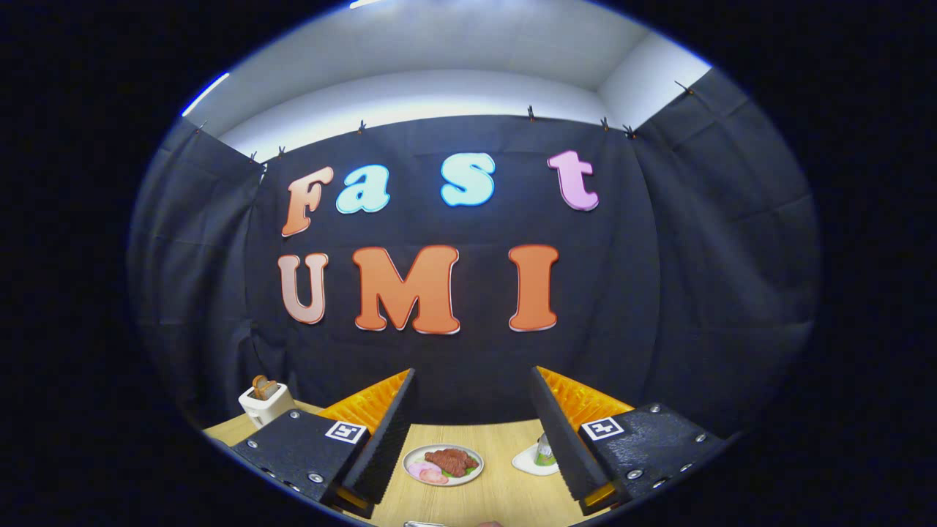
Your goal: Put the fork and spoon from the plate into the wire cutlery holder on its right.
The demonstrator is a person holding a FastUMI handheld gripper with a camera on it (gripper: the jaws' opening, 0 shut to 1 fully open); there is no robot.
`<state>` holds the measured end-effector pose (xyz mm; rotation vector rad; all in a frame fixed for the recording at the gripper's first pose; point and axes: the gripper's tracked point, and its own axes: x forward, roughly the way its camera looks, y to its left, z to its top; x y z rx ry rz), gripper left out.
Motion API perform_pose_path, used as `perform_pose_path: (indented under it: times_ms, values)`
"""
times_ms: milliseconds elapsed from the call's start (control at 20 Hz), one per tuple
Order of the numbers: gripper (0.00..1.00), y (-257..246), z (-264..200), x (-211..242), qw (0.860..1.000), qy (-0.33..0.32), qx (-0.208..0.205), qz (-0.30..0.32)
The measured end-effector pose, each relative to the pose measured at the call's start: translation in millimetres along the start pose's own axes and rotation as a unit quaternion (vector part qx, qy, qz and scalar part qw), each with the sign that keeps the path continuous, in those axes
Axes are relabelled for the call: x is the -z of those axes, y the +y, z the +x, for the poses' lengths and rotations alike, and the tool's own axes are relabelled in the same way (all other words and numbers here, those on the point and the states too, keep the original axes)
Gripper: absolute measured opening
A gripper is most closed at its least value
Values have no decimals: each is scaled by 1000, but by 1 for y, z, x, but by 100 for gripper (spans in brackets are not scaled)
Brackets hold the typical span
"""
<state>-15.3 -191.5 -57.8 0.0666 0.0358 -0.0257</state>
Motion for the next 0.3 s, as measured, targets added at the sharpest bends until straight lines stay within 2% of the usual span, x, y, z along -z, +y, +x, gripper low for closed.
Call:
perform_pose_path:
  times_ms: [300]
  values:
    - [95,7,-1,-14,998,-57,-1,-21]
